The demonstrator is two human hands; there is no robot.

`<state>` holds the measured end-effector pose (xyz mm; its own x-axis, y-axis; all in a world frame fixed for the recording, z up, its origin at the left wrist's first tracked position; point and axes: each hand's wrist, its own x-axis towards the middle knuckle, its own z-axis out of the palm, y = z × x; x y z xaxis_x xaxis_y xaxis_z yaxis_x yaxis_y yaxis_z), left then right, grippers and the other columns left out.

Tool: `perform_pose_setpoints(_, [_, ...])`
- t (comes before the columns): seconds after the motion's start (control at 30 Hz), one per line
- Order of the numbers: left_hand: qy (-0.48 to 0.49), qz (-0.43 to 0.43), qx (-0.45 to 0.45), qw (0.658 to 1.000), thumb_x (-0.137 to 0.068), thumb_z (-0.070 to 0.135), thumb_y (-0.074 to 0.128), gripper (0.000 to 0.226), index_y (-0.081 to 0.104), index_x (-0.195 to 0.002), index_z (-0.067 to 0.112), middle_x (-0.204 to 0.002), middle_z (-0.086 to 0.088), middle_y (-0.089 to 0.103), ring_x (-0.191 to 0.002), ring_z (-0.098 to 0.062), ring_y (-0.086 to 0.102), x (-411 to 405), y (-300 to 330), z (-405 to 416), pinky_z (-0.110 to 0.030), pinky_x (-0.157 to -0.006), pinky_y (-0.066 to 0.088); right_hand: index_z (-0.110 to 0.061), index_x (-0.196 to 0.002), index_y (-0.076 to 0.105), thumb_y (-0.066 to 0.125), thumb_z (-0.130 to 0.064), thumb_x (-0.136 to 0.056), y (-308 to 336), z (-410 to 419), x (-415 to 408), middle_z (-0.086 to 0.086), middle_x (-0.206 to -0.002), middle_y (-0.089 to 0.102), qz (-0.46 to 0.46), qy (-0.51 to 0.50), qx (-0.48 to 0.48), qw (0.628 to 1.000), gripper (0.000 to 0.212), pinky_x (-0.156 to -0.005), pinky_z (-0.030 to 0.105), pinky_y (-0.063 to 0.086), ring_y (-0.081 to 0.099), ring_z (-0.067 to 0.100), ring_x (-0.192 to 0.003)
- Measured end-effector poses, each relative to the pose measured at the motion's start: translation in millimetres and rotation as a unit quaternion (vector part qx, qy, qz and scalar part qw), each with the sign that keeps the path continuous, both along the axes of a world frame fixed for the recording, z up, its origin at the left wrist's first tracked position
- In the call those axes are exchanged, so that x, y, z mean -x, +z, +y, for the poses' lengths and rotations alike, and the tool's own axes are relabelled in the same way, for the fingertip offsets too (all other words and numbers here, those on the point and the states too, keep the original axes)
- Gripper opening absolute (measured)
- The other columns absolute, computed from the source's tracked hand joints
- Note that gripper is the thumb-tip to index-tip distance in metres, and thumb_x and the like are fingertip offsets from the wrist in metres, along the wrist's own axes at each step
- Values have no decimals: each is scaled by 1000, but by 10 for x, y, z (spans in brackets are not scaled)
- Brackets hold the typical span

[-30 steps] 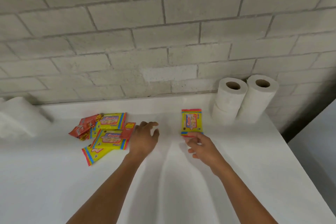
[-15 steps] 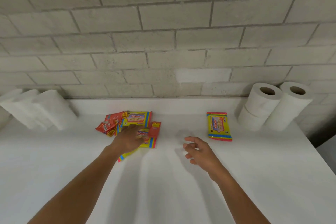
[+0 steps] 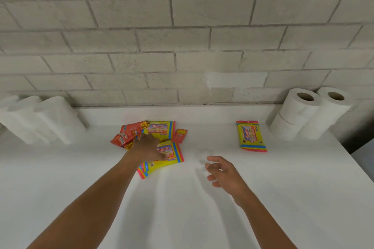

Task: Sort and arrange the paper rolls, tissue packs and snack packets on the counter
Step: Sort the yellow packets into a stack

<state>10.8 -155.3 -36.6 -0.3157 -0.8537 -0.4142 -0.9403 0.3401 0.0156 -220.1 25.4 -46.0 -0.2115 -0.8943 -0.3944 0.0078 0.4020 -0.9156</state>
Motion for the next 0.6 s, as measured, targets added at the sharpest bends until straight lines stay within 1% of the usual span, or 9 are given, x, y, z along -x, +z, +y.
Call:
perform_pose_setpoints(0.07, [13,23,2,1000,-74,67,67,59,60,-120,31,-124,-5,53,-124,-28,48,-72,-15,18,-46,-101,41,-29,-117,63,66,-31,-93,-8,4,-58,2,-106,67,-8,-1,-3,1000,24,-78,32,56,68,15,-80])
perform_pose_setpoints(0.1, [23,52,-1,998,-73,64,69,46,63,-105,31,-113,-3,57,-112,-25,56,-119,-22,28,-39,-91,47,-29,-116,63,66,-31,-93,-12,6,-91,2,-106,67,-12,0,-6,1000,24,-79,33,56,69,16,-81])
perform_pose_setpoints(0.13, [30,87,-9,996,-75,58,71,35,61,-92,30,-102,0,60,-100,-22,61,-158,-23,48,-32,-78,49,-30,-116,63,66,-32,-93,-17,9,-123,3,-107,67,-17,2,-8,1000,24,-80,34,56,69,16,-81])
perform_pose_setpoints(0.17, [35,117,-19,992,-78,53,72,28,59,-85,29,-93,2,60,-92,-20,63,-197,-11,80,-29,-69,46,-29,-116,63,67,-32,-93,-21,14,-159,3,-107,67,-22,4,-11,1000,24,-81,34,57,69,16,-81])
perform_pose_setpoints(0.23, [48,155,-38,986,-84,44,70,21,57,-85,26,-86,6,61,-85,-16,61,-249,34,151,-27,-62,41,-28,-116,63,67,-31,-92,-14,22,-226,4,-108,67,-32,9,-17,999,24,-81,34,57,68,16,-81])
perform_pose_setpoints(0.33, [72,206,-43,975,-88,38,70,18,59,-88,24,-85,8,63,-84,-15,62,-284,96,277,-25,-63,43,-28,-117,62,67,-33,-92,19,39,-312,4,-112,67,-40,18,-25,999,26,-82,33,57,68,15,-83])
perform_pose_setpoints(0.4, [99,271,-49,956,-88,32,71,13,62,-88,23,-84,8,67,-80,-15,63,-278,127,380,-25,-63,45,-26,-119,61,66,-34,-92,46,65,-348,2,-111,68,-41,18,-28,999,28,-83,34,58,68,15,-84])
perform_pose_setpoints(0.5, [149,415,-93,893,-91,20,70,14,68,-101,11,-93,-7,73,-71,-14,64,-188,218,594,-24,-63,50,-23,-123,59,66,-36,-92,100,82,-368,0,-111,68,-49,9,-31,998,34,-87,38,57,66,15,-86])
perform_pose_setpoints(0.6, [174,519,-119,828,-93,13,67,12,68,-104,12,-93,-5,73,-67,-12,63,46,369,870,-20,-58,50,-24,-124,58,65,-35,-93,210,100,-302,-3,-108,68,-67,4,-25,997,34,-86,36,57,66,16,-89])
